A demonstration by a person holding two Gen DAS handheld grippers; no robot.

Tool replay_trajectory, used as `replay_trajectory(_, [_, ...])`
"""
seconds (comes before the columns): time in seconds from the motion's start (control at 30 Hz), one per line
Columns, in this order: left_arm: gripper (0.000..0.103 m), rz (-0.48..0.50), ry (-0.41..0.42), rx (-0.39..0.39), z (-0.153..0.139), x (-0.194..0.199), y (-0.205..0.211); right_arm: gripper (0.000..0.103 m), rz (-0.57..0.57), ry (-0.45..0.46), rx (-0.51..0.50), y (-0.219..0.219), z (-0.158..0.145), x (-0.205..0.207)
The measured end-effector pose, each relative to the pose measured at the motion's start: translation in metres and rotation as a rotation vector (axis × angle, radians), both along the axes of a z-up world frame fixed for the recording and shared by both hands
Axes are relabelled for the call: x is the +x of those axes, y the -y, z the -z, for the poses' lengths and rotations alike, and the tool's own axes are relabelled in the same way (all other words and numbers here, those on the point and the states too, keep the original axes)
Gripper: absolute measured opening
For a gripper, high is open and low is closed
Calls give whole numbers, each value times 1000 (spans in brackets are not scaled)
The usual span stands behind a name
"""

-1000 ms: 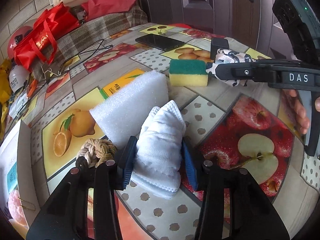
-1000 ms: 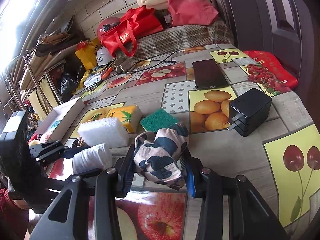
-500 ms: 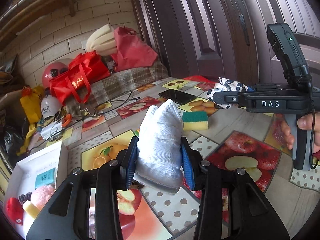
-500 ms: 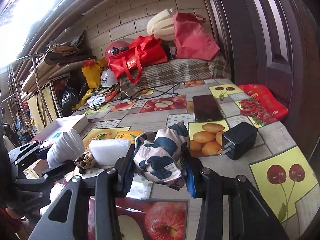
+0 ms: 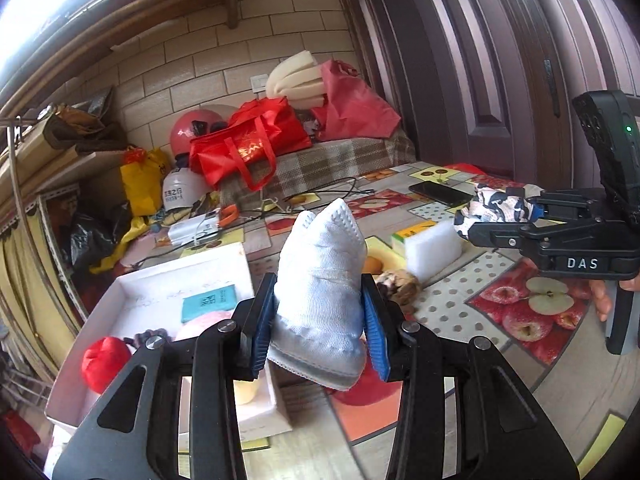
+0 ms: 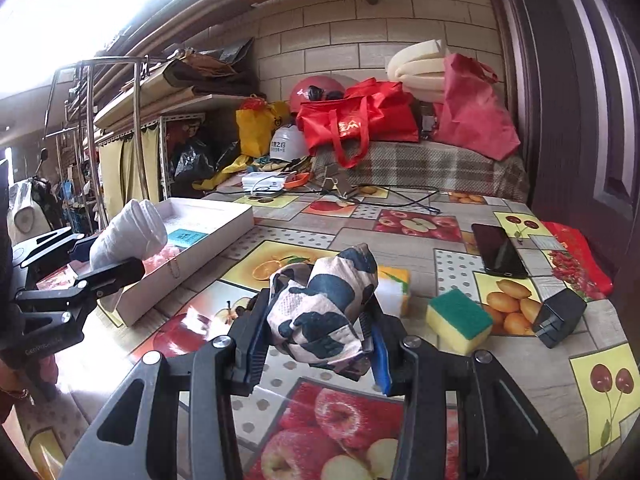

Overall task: Organize soft objects
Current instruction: 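Carry the white sock over the white box while the right tool carries the cow-print cloth, then release the sock into the box while the right tool drops the cow-print cloth there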

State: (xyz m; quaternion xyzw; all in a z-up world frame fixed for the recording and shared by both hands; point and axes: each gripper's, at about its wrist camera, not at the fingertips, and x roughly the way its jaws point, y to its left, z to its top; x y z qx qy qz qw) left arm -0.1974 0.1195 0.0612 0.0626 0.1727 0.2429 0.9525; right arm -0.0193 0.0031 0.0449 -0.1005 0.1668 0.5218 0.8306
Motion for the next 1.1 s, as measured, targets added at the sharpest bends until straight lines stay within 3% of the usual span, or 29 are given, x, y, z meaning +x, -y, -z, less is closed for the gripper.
replay_trajectory(0.3, [40, -261, 124, -158, 2, -69, -91, 42, -123, 3, 6, -56, 1, -47])
replay_trajectory(0.43, [40, -331, 131, -241, 8, -82, -120, 42, -187, -13, -1, -81, 2, -63])
replay_trajectory(0.5, [40, -342, 125, -277, 11, -83, -130, 42, -228, -15, -11, -93, 3, -73])
replay_trajectory(0.67, [40, -355, 97, -252, 14, -83, -143, 42, -307, -17, -59, -127, 6, -97])
replay_trajectory(0.83, [40, -348, 103, -316, 18, -89, -161, 42, -348, -73, -141, -166, 13, -103])
replay_trajectory(0.97, [40, -347, 121, -358, 19, -94, -167, 42, -325, -116, -180, -194, 18, -95])
replay_trajectory(1.1, [40, -351, 102, -364, 19, -90, -171, 42, -274, -94, -178, -214, 16, -87])
